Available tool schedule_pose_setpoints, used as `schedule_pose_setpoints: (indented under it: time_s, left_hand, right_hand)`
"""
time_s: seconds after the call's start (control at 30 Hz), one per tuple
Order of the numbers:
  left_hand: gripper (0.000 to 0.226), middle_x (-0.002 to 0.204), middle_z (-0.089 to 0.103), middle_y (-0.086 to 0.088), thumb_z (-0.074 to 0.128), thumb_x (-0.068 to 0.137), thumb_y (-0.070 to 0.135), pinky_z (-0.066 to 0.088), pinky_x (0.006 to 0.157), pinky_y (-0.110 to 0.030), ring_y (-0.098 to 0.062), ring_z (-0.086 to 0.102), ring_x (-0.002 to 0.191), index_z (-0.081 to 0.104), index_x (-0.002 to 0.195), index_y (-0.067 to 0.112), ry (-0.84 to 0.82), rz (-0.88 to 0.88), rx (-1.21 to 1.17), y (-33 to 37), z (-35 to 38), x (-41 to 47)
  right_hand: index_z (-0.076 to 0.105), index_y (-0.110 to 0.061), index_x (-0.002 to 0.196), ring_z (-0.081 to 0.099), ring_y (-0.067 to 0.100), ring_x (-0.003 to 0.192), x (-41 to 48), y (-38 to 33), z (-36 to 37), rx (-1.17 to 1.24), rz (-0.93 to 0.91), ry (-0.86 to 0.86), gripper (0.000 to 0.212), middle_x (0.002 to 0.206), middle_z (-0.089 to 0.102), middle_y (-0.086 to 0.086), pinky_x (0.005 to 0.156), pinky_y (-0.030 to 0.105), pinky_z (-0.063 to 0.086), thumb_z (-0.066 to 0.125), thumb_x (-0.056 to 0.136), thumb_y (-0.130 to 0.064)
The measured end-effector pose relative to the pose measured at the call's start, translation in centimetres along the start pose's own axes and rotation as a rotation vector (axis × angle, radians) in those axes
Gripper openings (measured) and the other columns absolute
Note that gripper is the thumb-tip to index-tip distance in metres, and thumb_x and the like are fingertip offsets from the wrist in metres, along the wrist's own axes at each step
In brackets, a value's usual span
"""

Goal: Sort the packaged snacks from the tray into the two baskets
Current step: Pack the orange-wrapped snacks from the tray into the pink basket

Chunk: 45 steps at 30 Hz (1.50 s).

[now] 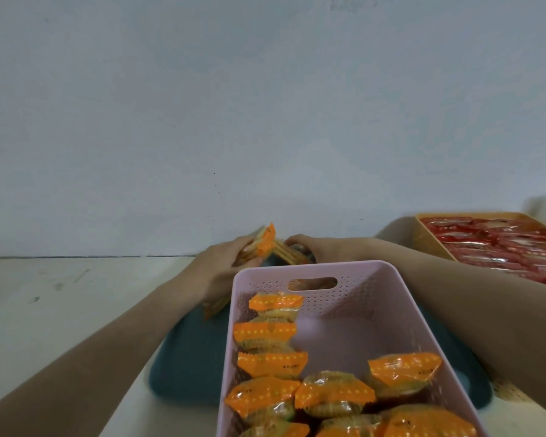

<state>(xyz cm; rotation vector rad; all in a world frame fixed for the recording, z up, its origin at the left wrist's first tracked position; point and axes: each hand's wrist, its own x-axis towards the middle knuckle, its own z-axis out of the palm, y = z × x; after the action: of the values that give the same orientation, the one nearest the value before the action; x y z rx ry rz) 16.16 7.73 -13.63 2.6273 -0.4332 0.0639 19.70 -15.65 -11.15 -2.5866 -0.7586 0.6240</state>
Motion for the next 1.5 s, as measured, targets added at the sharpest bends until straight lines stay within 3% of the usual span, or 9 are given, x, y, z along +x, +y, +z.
schedule_pose_setpoints:
  time_s: [0.2,0.37,0.53,0.67,0.9,1.07,1.2,1.33,1.5]
  left_hand:
    - [0.076,0.14,0.049,0.005,0.057,0.077,0.07,0.046,0.1,-0.035,-0.018,0.051,0.122,0.026,0.142,0.045,-0.03,-0.006,0.051,0.3,0.9,1.3]
    - [0.069,0.132,0.054,0.007,0.059,0.085,0.058,0.045,0.102,-0.033,-0.013,0.052,0.118,0.029,0.146,0.047,0.02,0.064,-0.091,0.8,1.2,1.7]
    - [0.036,0.107,0.064,0.021,0.075,0.082,0.026,0.045,0.086,-0.013,0.003,0.059,0.095,0.062,0.115,0.033,0.186,0.152,-0.207,2.7,-1.2,1.6]
    - [0.031,0.093,0.069,0.015,0.079,0.078,0.023,0.046,0.075,-0.015,0.001,0.062,0.078,0.064,0.103,0.034,0.259,0.236,-0.256,5.8,-5.6,0.4]
    - [0.017,0.101,0.069,0.003,0.066,0.09,0.028,0.054,0.083,-0.031,-0.011,0.067,0.094,0.061,0.106,0.024,0.315,0.26,-0.598,14.6,-9.0,-2.9]
    - [0.031,0.103,0.065,0.001,0.062,0.082,0.046,0.053,0.09,-0.041,-0.013,0.065,0.095,0.053,0.107,0.029,0.287,0.138,-0.895,19.0,-5.3,-6.0]
    - [0.044,0.093,0.053,-0.001,0.065,0.069,0.026,0.05,0.072,-0.035,-0.01,0.057,0.079,0.046,0.108,0.026,0.211,0.151,-0.996,20.5,-3.7,-7.6]
    - [0.046,0.104,0.06,-0.003,0.07,0.063,0.021,0.053,0.083,-0.038,-0.018,0.061,0.097,0.051,0.104,0.027,0.124,0.096,-0.822,20.0,-3.4,-9.0]
    - [0.032,0.106,0.065,0.009,0.079,0.076,0.035,0.047,0.09,-0.031,-0.008,0.058,0.103,0.063,0.102,0.026,0.253,0.1,-0.495,18.3,-4.1,-10.4]
  right_hand:
    - [0.046,-0.024,0.13,0.059,0.01,0.105,0.9,-0.4,0.5,0.024,-0.051,0.107,0.079,0.118,0.062,-0.009,0.096,0.036,0.047,0.078,0.066,-0.056]
    - [0.055,-0.016,0.124,0.063,0.01,0.097,0.2,-0.1,-0.2,0.264,-0.058,0.197,0.047,0.109,0.065,-0.003,0.08,0.018,0.051,0.075,0.082,-0.025]
    - [0.064,-0.002,0.112,0.065,0.019,0.077,-1.2,-0.6,-2.1,0.741,-0.066,0.267,0.027,0.084,0.067,0.008,0.076,0.026,0.059,0.064,0.085,0.002]
    - [0.061,0.006,0.117,0.069,0.021,0.087,-5.1,-3.3,-5.3,0.816,-0.166,0.294,0.031,0.099,0.069,0.02,0.082,0.025,0.058,0.062,0.087,0.003]
    - [0.064,-0.005,0.114,0.072,0.031,0.093,-16.1,-7.7,-7.3,0.57,-0.203,0.329,0.055,0.101,0.074,0.014,0.08,0.034,0.058,0.065,0.077,-0.046]
    - [0.067,-0.007,0.102,0.074,0.026,0.084,-20.5,-7.9,-4.7,0.379,-0.066,0.326,0.052,0.09,0.075,0.012,0.062,0.025,0.052,0.065,0.077,-0.053]
    - [0.067,-0.019,0.109,0.07,0.014,0.08,-20.9,-6.8,-1.8,0.208,-0.006,0.362,0.034,0.087,0.071,-0.002,0.068,0.025,0.055,0.069,0.084,-0.042]
    - [0.068,-0.026,0.107,0.066,0.008,0.083,-20.7,-6.8,-0.5,-0.054,-0.044,0.445,0.037,0.094,0.07,-0.008,0.078,0.03,0.054,0.073,0.077,-0.048]
    - [0.06,-0.018,0.094,0.067,0.011,0.055,-21.0,-7.3,-0.4,-0.021,-0.068,0.575,0.038,0.08,0.069,-0.006,0.059,0.028,0.058,0.077,0.075,-0.047]
